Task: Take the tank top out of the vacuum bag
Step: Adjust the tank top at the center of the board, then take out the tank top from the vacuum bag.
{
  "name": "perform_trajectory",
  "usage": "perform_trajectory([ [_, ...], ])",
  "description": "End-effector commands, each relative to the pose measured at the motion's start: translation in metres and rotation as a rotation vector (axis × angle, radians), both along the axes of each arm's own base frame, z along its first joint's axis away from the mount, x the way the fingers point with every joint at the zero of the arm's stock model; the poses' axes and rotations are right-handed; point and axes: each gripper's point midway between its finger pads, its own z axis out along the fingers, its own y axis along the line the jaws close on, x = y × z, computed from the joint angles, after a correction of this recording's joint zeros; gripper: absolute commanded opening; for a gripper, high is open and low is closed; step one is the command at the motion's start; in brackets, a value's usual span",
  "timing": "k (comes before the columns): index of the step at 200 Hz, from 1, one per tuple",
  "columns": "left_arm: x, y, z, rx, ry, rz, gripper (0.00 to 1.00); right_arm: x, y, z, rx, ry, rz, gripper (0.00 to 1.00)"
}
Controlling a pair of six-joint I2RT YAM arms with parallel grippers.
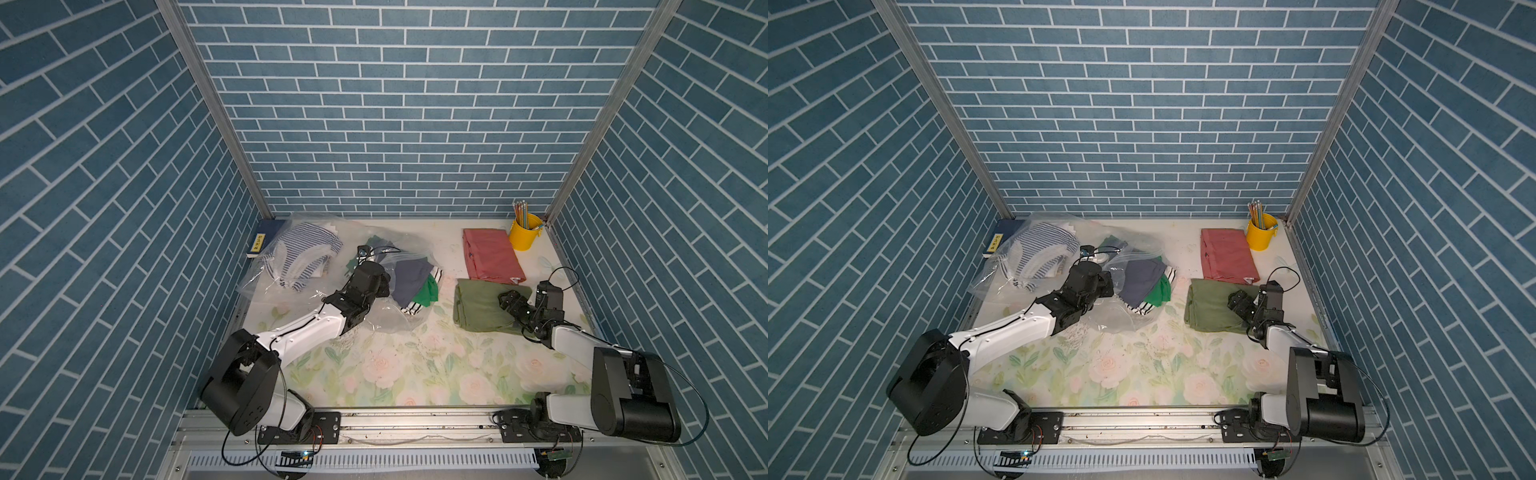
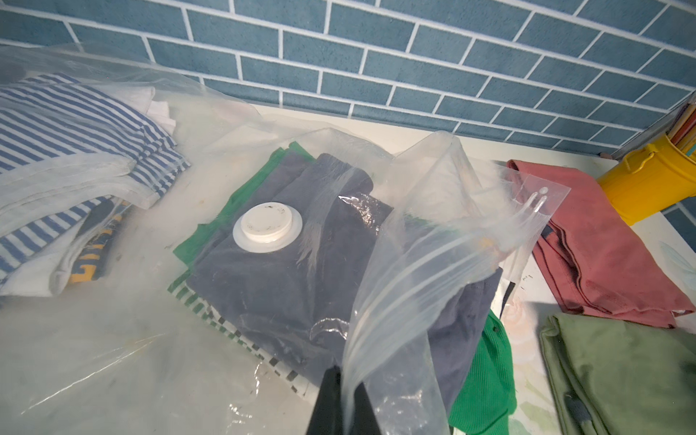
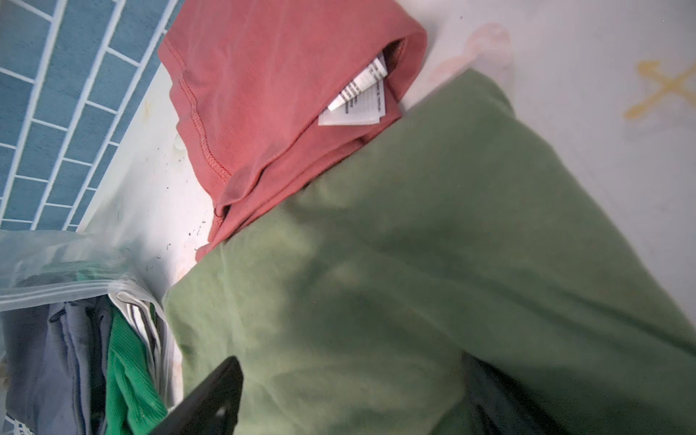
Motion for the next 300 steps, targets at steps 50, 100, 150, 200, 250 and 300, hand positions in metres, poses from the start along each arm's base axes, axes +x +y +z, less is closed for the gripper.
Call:
perform_trajectory([
  [50, 0.018, -0.001, 0.005, 0.064, -0.058, 0.011, 0.0, 0.018, -0.028, -0.006, -0.054, 0.03, -0.001, 0.88],
  [100, 0.017, -0.002, 0.014, 0.057, -0.091, -0.008, 0.0, 0.023, -0.032, 0.052, -0.132, -0.108, 0.02, 0.89],
  [150, 0.006, -0.006, -0.001, 0.066, -0.031, -0.059, 0.0, 0.0, 0.018, 0.076, -0.066, -0.196, 0.093, 0.88],
  [200, -0.004, -0.013, 0.004, -0.004, -0.008, -0.1, 0.0, -0.017, 0.101, 0.116, 0.017, -0.306, 0.23, 0.87],
  [250, -0.006, -0.013, 0.022, 0.02, -0.039, -0.133, 0.0, -0.036, 0.173, 0.134, 0.101, -0.365, 0.338, 0.86],
  [300, -0.011, -0.015, 0.02, 0.009, -0.033, -0.174, 0.0, -0.046, 0.241, 0.127, 0.19, -0.382, 0.407, 0.86],
])
